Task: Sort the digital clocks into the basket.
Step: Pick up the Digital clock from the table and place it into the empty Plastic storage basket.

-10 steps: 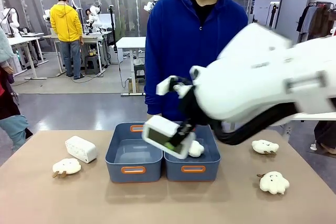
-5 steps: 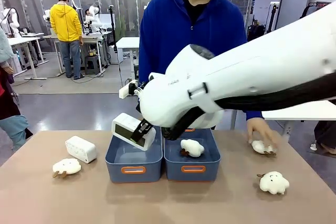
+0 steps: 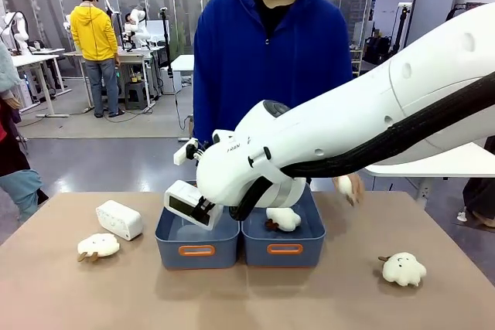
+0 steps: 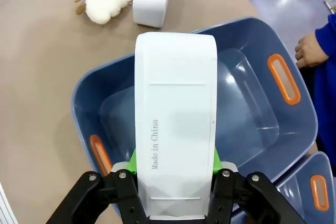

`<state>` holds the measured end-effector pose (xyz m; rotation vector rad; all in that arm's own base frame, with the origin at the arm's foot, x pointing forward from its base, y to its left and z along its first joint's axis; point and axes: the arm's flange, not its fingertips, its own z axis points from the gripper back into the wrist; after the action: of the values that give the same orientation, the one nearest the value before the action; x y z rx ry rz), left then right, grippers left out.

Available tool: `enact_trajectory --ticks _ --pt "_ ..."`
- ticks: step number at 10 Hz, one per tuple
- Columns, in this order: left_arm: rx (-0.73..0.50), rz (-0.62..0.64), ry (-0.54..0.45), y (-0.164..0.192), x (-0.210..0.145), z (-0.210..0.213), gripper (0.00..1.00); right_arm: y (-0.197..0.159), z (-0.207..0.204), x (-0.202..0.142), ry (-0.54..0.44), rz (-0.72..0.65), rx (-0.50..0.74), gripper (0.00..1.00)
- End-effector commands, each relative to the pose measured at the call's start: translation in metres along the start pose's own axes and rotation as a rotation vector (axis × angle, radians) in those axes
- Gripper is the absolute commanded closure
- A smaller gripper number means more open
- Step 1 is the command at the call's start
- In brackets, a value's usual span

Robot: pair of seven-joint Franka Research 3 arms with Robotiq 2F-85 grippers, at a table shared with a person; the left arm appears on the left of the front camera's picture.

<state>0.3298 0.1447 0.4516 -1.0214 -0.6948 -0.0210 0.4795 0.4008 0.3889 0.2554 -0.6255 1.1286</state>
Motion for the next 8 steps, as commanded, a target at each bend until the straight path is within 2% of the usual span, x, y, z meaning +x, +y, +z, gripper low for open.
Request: enact_trajectory --ticks 1,3,6,8 --pt "-0.014 -0.006 -0.005 -0.0002 0.0003 0.0001 0.00 -0.0040 0.0034 0.0027 -0.014 0.005 -0.015 0.45" --pt "-0.014 -0.006 -0.005 -0.0002 0.0003 0.0001 0.00 -0.0051 0.0024 -0.0001 -0.009 -0.005 -0.008 0.30" --pt "-0.014 -0.006 -0.005 -0.0002 0.0003 0.0001 0.00 -0.0023 0.0049 -0.0014 -0.016 -0.011 -0.002 0.00" --pt "-0.014 -0.006 -0.005 -0.0002 0.0003 0.0001 0.00 -0.0013 0.0074 -0.0011 -0.029 -0.021 -0.006 0.00"
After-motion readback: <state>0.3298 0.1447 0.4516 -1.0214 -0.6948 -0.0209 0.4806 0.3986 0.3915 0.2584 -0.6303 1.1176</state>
